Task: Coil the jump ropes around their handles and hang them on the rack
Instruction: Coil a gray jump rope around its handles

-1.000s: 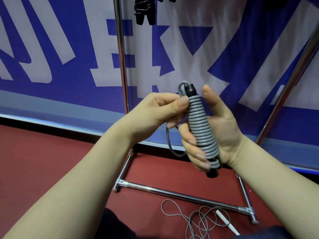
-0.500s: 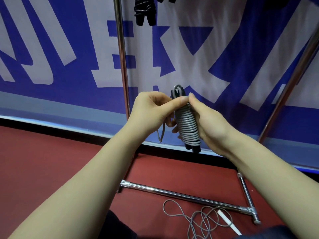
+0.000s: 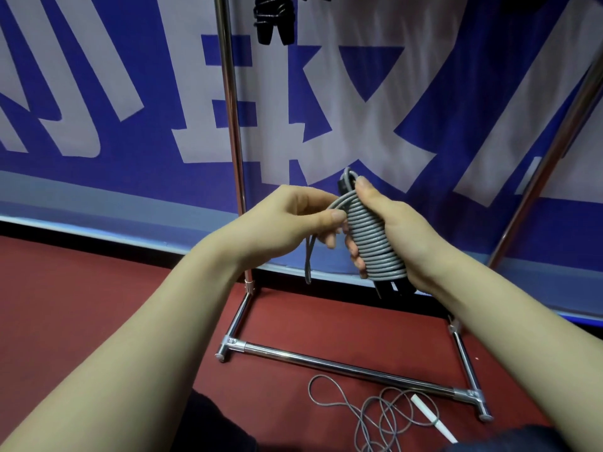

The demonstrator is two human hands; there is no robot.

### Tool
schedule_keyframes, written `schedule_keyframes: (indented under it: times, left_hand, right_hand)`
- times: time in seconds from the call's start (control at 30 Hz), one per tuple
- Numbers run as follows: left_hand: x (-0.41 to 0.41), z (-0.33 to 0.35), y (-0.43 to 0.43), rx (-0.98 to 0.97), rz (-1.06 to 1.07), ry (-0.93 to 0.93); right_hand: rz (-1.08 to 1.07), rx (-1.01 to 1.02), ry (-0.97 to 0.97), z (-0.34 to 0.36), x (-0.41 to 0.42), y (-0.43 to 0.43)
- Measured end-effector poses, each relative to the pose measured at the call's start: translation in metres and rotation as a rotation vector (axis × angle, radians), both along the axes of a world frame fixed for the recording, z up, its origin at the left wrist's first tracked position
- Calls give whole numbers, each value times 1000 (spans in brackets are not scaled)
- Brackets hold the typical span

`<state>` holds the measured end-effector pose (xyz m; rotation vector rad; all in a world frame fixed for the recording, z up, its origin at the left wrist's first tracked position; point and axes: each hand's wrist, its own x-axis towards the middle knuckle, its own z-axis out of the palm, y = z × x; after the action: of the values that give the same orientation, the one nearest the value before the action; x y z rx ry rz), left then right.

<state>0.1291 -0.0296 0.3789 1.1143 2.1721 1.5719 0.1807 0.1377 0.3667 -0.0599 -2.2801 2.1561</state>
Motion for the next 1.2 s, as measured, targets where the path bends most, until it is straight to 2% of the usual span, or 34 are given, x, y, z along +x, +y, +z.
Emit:
schedule_keyframes:
  times: [0.2, 0.33, 0.4, 0.5, 0.57, 0.73, 0.87, 1.0, 1.2]
  left_hand:
    - [-5, -8, 7, -59, 132, 100]
    - [-7, -8, 3, 142, 103, -146]
    - [-7, -5, -3, 153, 41, -211]
    - [-5, -5, -5, -66, 1, -156]
    - [-4, -9, 1, -130, 23, -141]
    - [2, -9, 15, -10, 63, -158]
    - [5, -10, 20, -64, 123, -61]
    - [-3, -10, 17, 5, 147, -53]
    - [-4, 0, 10, 253, -70, -228]
  right_hand:
    - [-84, -135, 6, 2, -6, 5]
    - [-123, -207, -33, 5, -6, 17]
    - [-132, -160, -30, 5, -6, 21]
    - [-134, -7, -6, 0, -6, 18]
    - [-118, 100, 16, -3, -5, 12]
    - [-67, 152, 53, -2, -3, 4]
    - [-41, 146, 14, -4, -3, 5]
    - [-35, 36, -61, -4, -2, 11]
    - [270, -307, -147, 5, 8, 7]
